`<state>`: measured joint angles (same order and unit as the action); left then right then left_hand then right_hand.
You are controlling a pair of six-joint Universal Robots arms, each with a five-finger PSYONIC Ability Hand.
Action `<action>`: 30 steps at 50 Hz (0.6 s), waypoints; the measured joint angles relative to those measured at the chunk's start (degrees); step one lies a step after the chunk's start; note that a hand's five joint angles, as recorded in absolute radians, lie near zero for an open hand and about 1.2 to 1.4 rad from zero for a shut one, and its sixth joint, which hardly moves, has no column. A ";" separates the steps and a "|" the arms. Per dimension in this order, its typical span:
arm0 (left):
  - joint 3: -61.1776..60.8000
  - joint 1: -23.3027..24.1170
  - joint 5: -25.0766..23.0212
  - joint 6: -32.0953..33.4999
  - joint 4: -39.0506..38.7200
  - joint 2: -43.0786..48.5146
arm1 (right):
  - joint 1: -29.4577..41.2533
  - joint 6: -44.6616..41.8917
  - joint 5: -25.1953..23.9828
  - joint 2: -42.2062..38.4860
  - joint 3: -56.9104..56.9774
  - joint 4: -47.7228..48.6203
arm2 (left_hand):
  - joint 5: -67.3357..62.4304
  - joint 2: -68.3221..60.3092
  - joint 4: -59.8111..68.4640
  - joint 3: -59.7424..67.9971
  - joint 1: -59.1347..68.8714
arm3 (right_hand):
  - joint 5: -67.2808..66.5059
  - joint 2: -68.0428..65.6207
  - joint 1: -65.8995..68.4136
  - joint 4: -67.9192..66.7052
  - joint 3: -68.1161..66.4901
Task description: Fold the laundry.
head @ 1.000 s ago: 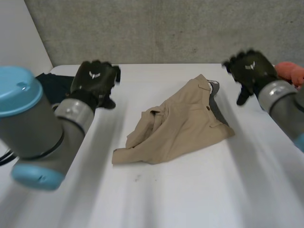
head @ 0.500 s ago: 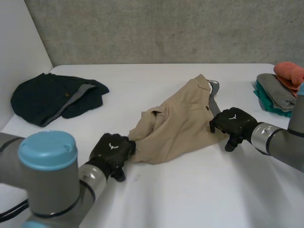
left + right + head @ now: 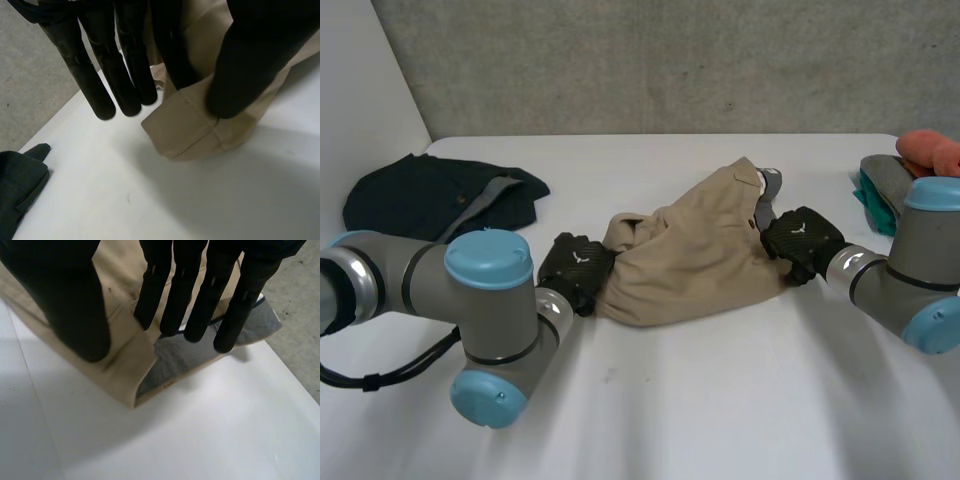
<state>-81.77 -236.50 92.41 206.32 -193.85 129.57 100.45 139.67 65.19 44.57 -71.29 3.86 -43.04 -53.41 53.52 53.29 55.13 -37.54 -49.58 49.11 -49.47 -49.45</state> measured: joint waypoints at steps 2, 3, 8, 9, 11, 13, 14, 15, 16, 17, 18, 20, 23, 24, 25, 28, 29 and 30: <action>0.47 -0.12 -0.05 0.11 -0.02 0.16 | 0.31 -0.08 -0.03 -0.35 0.20 0.07 | -7.58 -8.64 8.28 8.09 6.82 | -8.31 -8.71 6.91 -8.06 -8.72; 0.59 -0.14 -0.06 0.11 -0.02 0.17 | 0.38 -0.09 -0.03 -0.39 0.22 0.08 | -9.54 -10.39 10.48 10.21 8.34 | -11.98 -11.98 9.09 -11.95 -11.84; 0.86 -0.11 0.20 -0.18 0.18 -2.60 | 1.07 0.15 0.11 1.26 0.11 0.03 | -12.30 -14.91 14.96 14.42 9.48 | -17.51 -17.26 11.89 -18.82 -18.22; 0.84 -0.09 0.27 -0.30 0.30 -4.01 | 1.11 0.21 0.19 2.22 -0.02 -0.08 | -12.30 -14.92 14.96 14.51 9.48 | -17.66 -17.26 11.89 -18.88 -18.26; 0.76 -0.04 0.42 -0.51 0.62 -7.03 | 1.08 0.35 0.33 4.68 -0.32 -0.51 | -12.30 -14.93 14.96 14.60 9.48 | -17.66 -17.26 11.89 -18.89 -18.26; 0.74 0.02 0.52 -0.68 1.21 -11.13 | 0.99 0.58 0.48 8.22 -0.55 -1.34 | -12.30 -14.92 14.96 14.63 9.48 | -17.66 -17.26 11.91 -18.89 -18.26; 0.76 0.05 0.56 -0.75 1.70 -13.65 | 0.92 0.74 0.63 10.27 -0.61 -1.94 | -12.30 -14.92 14.96 14.64 9.48 | -17.67 -17.26 12.42 -18.89 -18.26; 0.77 0.06 0.57 -0.77 1.94 -14.76 | 0.88 0.85 0.71 11.49 -0.62 -2.33 | -12.30 -14.92 14.96 14.64 9.48 | -17.66 -17.26 12.52 -18.90 -18.26; 0.99 0.09 0.60 -0.81 2.72 -17.95 | 0.77 1.15 1.04 14.61 -0.51 -3.43 | -12.30 -14.93 14.97 14.64 9.49 | -17.67 -17.26 12.52 -18.90 -18.26; 1.14 0.10 0.61 -0.82 3.28 -19.72 | 0.70 1.32 1.28 16.46 -0.40 -4.16 | -12.30 -14.93 14.97 14.64 9.49 | -17.67 -17.26 12.52 -18.90 -18.26; 1.50 0.14 0.61 -0.84 4.22 -22.45 | 0.58 1.58 1.75 19.40 -0.09 -5.47 | -12.29 -14.93 14.97 14.64 9.49 | -17.67 -17.26 12.52 -18.91 -18.26; 2.24 0.18 0.61 -0.84 5.71 -25.83 | 0.36 1.93 2.71 24.21 0.72 -7.74 | -12.30 -14.93 14.98 14.64 9.65 | -17.67 -17.26 12.52 -18.94 -18.27; 4.13 0.24 0.59 -0.85 9.11 -30.56 | -0.30 2.26 4.50 31.64 2.37 -11.74 | -13.08 -14.95 15.07 14.65 9.74 | -17.67 -17.26 12.52 -19.04 -18.27; 4.68 0.25 0.59 -0.85 10.13 -31.48 | -0.49 2.29 4.84 32.99 2.69 -12.53 | -13.13 -14.96 15.12 14.65 9.74 | -17.67 -17.26 12.52 -19.04 -18.27; 5.63 0.28 0.56 -0.86 11.94 -32.75 | -1.05 2.36 5.61 36.29 3.47 -14.64 | -13.26 -15.03 15.19 14.67 9.74 | -17.80 -17.26 12.52 -19.05 -18.27; 6.92 0.25 0.51 -0.95 14.77 -33.99 | -1.72 2.43 6.37 39.37 4.20 -16.99 | -13.28 -15.06 15.19 14.70 9.74 | -18.32 -17.26 12.52 -19.05 -18.27; 7.45 0.22 0.48 -1.07 16.14 -34.31 | -1.99 2.47 6.64 40.45 4.40 -17.97 | -13.28 -15.06 15.19 14.73 9.74 | -18.33 -17.26 12.52 -19.05 -18.27; 7.85 0.15 0.48 -1.30 17.38 -34.42 | -2.15 2.53 6.85 41.11 4.46 -18.74 | -13.28 -15.06 15.19 14.73 9.74 | -18.33 -17.26 12.52 -19.06 -18.27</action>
<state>-73.92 -236.36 92.89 205.02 -176.48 95.15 98.30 142.20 72.03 85.68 -66.83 -14.87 -56.33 -68.47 68.71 68.02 64.87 -55.87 -66.84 61.64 -68.53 -67.72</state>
